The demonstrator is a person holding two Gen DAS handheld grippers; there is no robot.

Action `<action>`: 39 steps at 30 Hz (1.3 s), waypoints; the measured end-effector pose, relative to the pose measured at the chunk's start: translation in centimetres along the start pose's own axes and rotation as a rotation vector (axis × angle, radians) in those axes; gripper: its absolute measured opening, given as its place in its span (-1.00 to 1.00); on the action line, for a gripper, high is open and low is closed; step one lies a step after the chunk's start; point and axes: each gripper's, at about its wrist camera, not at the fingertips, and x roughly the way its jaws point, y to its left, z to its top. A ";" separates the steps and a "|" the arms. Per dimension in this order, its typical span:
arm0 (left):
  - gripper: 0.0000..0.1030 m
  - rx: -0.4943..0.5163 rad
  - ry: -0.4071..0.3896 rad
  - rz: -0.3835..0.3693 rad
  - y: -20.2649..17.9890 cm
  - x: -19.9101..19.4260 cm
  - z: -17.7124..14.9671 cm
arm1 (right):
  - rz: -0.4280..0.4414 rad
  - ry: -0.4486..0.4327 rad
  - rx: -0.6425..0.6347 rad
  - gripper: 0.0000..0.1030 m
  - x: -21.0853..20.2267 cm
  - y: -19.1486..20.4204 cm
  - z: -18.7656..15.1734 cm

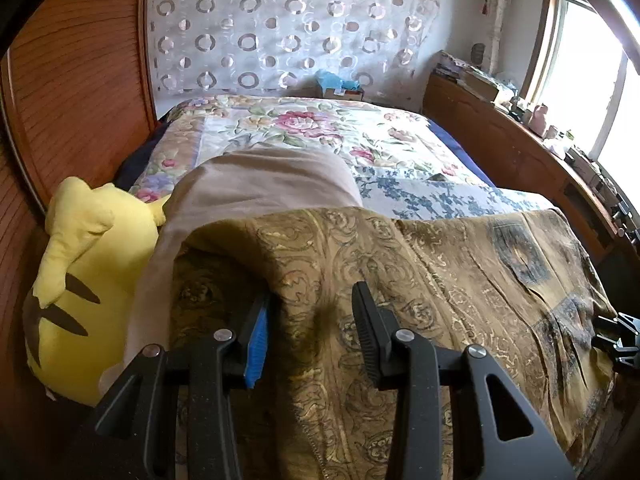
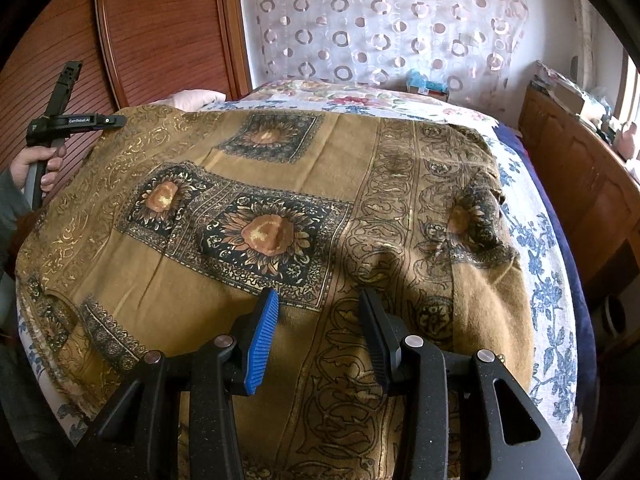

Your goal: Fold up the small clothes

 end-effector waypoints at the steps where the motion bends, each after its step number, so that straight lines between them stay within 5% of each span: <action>1: -0.22 -0.005 0.005 -0.004 0.2 0.1 0.0 | 0.000 0.000 0.000 -0.15 0.0 0.0 0.0; 9: -0.27 -0.010 0.071 -0.077 0.5 0.8 -1.1 | 0.004 0.001 -0.001 -0.12 0.1 0.1 0.0; 13: -0.89 -0.003 0.074 -0.133 -0.2 0.9 -1.0 | 0.005 0.002 -0.005 -0.09 0.1 0.2 0.0; 21: -0.92 -0.058 -0.028 -0.142 0.9 -2.4 0.2 | 0.017 0.001 -0.003 -0.05 0.2 0.1 0.0; 30: -0.92 -0.056 -0.084 -0.075 1.9 -4.2 0.1 | 0.019 0.001 -0.006 -0.05 0.2 0.0 -0.2; 39: -0.92 -0.072 -0.065 0.081 4.6 -4.4 -1.8 | 0.019 0.001 -0.007 -0.04 0.3 0.2 -0.2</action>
